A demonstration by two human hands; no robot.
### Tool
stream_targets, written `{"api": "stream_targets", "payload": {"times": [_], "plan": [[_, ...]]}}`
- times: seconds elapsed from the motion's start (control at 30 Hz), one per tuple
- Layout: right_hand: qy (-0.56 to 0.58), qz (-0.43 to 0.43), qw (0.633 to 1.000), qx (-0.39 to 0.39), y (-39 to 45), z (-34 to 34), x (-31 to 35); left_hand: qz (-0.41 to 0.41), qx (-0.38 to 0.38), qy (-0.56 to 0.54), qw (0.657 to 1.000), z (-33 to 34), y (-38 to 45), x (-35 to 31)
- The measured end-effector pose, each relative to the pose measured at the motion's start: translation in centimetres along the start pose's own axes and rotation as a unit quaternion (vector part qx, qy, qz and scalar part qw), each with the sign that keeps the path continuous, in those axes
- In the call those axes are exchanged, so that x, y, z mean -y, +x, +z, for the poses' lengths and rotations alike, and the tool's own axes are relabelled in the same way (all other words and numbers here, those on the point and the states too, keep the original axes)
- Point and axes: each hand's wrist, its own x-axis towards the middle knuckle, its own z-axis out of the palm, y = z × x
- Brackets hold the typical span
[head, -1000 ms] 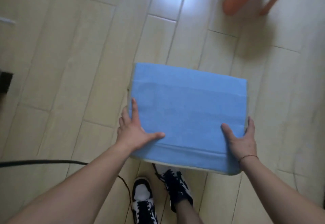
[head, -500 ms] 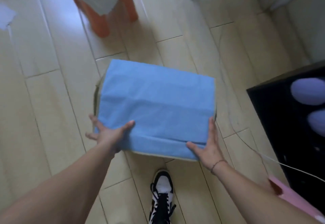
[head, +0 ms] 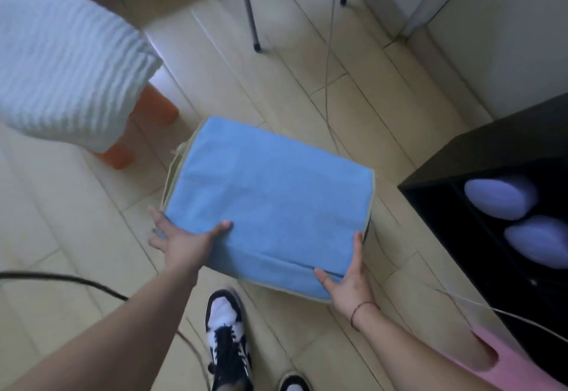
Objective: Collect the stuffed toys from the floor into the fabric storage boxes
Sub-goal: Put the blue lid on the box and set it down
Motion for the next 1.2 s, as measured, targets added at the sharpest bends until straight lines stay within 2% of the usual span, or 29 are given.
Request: {"api": "stream_targets", "payload": {"times": [0.1,0.23,0.4,0.5,0.6,0.8,0.87,1.0,1.1,1.2], "plan": [[0.038,0.014,0.999,0.024,2.4,0.6,4.0,-0.024,-0.006,-0.041,0.999,1.0,2.7,-4.0],[0.054,0.032,0.994,0.093,4.6,1.0,8.3,-0.146,0.026,-0.186,0.971,1.3,4.7,-8.4],[-0.035,0.020,0.977,0.209,7.2,1.4,12.0,-0.140,-0.020,-0.256,0.956,1.6,6.8,-10.5],[-0.041,-0.018,0.973,0.227,8.9,2.1,14.2,-0.161,-0.062,-0.286,0.943,1.7,9.2,-11.6],[-0.025,-0.068,0.976,0.204,11.8,2.1,16.5,-0.184,-0.086,-0.310,0.929,2.1,10.7,-13.6],[0.040,-0.104,0.991,0.079,19.9,-0.5,21.8,-0.221,-0.033,-0.295,0.929,4.6,15.1,-15.4],[0.040,-0.101,0.992,0.059,21.7,-1.4,22.8,-0.228,-0.038,-0.297,0.927,6.1,16.1,-16.5],[0.063,-0.068,0.995,0.035,22.3,-2.6,22.4,-0.189,-0.046,-0.300,0.934,9.2,14.9,-21.5],[0.100,-0.029,0.995,0.005,22.1,-3.2,21.8,-0.144,-0.035,-0.254,0.956,12.3,12.1,-26.5],[0.164,-0.022,0.985,-0.048,22.3,-3.9,20.9,-0.104,-0.030,-0.222,0.969,15.3,10.8,-28.9]]}}
